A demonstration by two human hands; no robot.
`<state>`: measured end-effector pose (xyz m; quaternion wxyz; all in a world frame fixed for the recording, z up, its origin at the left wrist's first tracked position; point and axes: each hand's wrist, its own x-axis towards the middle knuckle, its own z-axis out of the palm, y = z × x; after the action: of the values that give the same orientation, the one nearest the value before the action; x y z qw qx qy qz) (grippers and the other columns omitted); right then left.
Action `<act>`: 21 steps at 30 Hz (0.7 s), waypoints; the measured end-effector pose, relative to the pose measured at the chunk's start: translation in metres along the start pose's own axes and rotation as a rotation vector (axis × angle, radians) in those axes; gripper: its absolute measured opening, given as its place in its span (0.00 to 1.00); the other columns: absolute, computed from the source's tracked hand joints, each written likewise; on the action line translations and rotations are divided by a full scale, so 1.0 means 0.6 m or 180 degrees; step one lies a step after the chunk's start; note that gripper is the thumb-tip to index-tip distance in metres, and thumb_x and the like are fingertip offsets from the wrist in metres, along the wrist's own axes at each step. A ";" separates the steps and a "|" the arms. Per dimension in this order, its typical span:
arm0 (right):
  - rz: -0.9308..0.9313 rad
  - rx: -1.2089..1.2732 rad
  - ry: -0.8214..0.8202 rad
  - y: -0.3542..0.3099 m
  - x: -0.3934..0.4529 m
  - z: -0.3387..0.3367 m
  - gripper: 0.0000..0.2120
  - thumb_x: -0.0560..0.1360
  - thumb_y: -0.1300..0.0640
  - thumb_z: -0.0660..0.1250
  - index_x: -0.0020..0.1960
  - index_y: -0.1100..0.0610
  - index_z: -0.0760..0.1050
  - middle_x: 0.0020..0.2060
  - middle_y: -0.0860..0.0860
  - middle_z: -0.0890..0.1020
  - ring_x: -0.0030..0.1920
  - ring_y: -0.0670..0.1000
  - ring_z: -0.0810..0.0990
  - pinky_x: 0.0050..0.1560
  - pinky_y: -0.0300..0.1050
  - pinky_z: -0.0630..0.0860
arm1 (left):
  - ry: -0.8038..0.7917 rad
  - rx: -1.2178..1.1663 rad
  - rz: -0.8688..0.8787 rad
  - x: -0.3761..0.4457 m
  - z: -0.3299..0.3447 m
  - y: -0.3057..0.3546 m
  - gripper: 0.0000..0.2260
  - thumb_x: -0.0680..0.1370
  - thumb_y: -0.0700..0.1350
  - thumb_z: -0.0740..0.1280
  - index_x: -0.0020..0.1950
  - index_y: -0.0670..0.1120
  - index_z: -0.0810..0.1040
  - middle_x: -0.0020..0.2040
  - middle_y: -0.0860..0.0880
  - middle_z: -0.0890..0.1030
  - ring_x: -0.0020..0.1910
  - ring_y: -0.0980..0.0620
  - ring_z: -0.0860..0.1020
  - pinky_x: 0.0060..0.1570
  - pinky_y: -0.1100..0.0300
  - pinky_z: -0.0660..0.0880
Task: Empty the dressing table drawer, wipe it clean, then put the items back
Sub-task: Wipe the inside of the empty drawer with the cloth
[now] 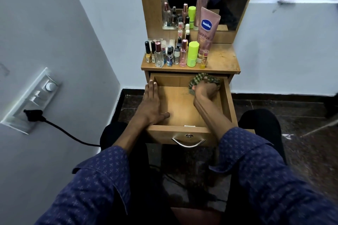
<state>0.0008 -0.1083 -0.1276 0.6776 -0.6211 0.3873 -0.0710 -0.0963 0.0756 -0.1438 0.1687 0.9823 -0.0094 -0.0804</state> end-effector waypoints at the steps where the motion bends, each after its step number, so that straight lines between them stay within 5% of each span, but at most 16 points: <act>1: 0.0003 -0.0049 -0.0050 0.002 -0.009 0.016 0.24 0.81 0.65 0.67 0.75 0.66 0.68 0.71 0.60 0.76 0.72 0.59 0.75 0.72 0.49 0.72 | 0.0002 -0.0006 -0.0007 0.000 0.000 0.000 0.60 0.75 0.60 0.76 0.83 0.40 0.31 0.83 0.43 0.29 0.83 0.43 0.32 0.80 0.52 0.40; 6: 0.0682 -0.0064 -0.1329 0.035 -0.066 0.091 0.17 0.84 0.67 0.63 0.71 0.66 0.69 0.64 0.61 0.80 0.64 0.61 0.82 0.55 0.51 0.84 | 0.0007 0.0016 -0.0001 0.001 0.000 0.000 0.60 0.75 0.60 0.76 0.83 0.39 0.32 0.83 0.42 0.30 0.83 0.42 0.32 0.82 0.50 0.41; 8: 0.0636 -0.0253 -0.1817 0.037 -0.088 0.105 0.15 0.84 0.67 0.62 0.70 0.68 0.71 0.63 0.63 0.81 0.62 0.62 0.82 0.56 0.53 0.83 | 0.0039 0.0010 -0.0005 0.001 0.001 0.001 0.60 0.75 0.61 0.76 0.83 0.39 0.32 0.83 0.42 0.30 0.83 0.42 0.32 0.80 0.52 0.40; 11: 0.0501 -0.0446 -0.1987 0.034 -0.093 0.104 0.14 0.84 0.65 0.62 0.69 0.66 0.73 0.64 0.64 0.81 0.60 0.62 0.83 0.58 0.54 0.82 | 0.0051 0.0006 0.0027 0.002 0.002 -0.003 0.59 0.76 0.60 0.75 0.83 0.39 0.32 0.83 0.42 0.30 0.83 0.42 0.32 0.81 0.51 0.40; 13: 0.0394 -0.0481 -0.1992 0.032 -0.078 0.084 0.15 0.85 0.64 0.61 0.71 0.64 0.71 0.65 0.62 0.81 0.62 0.62 0.83 0.48 0.49 0.86 | 0.0044 0.0055 0.0049 0.001 0.001 -0.002 0.58 0.77 0.59 0.74 0.83 0.38 0.33 0.83 0.40 0.31 0.83 0.41 0.33 0.83 0.48 0.42; 16: -0.0153 -0.0966 -0.1767 0.019 -0.046 0.024 0.16 0.84 0.64 0.63 0.71 0.62 0.71 0.66 0.61 0.80 0.60 0.61 0.84 0.33 0.44 0.85 | 0.0005 0.0052 0.0049 0.001 -0.002 -0.001 0.56 0.78 0.59 0.73 0.83 0.38 0.33 0.84 0.40 0.31 0.83 0.40 0.33 0.83 0.47 0.42; 21: -0.1906 -0.2353 -0.1351 -0.051 -0.001 -0.121 0.23 0.80 0.59 0.66 0.74 0.55 0.67 0.65 0.57 0.80 0.61 0.57 0.81 0.54 0.51 0.82 | -0.0036 0.0009 0.0012 0.001 -0.006 -0.004 0.54 0.80 0.58 0.72 0.83 0.38 0.33 0.84 0.41 0.32 0.84 0.40 0.34 0.83 0.45 0.44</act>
<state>-0.0322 -0.1719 -0.0946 0.4266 -0.9032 0.0460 0.0072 -0.0950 0.0793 -0.1412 0.1674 0.9821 -0.0123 -0.0856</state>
